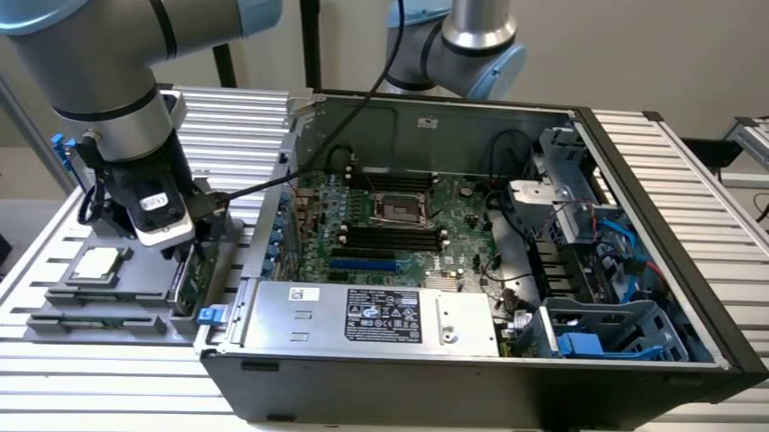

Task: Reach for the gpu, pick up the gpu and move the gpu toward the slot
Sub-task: 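Pick up the gpu and move the gpu toward the slot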

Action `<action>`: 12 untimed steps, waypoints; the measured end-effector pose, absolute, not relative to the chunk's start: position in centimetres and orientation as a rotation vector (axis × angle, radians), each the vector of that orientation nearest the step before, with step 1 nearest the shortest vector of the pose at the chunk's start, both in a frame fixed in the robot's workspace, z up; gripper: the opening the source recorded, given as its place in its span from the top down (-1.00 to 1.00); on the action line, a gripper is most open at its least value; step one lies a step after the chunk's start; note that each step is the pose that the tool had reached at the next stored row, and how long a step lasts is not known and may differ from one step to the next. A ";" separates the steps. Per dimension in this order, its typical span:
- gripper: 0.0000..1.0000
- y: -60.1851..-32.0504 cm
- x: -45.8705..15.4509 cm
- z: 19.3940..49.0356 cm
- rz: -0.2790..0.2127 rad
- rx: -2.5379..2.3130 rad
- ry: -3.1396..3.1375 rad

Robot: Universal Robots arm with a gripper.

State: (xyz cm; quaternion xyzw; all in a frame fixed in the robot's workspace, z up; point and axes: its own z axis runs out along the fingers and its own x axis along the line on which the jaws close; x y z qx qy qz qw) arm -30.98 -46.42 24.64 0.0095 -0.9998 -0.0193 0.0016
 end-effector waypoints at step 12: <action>0.04 -45.5 -31.1 23.7 -0.053 0.030 -3.141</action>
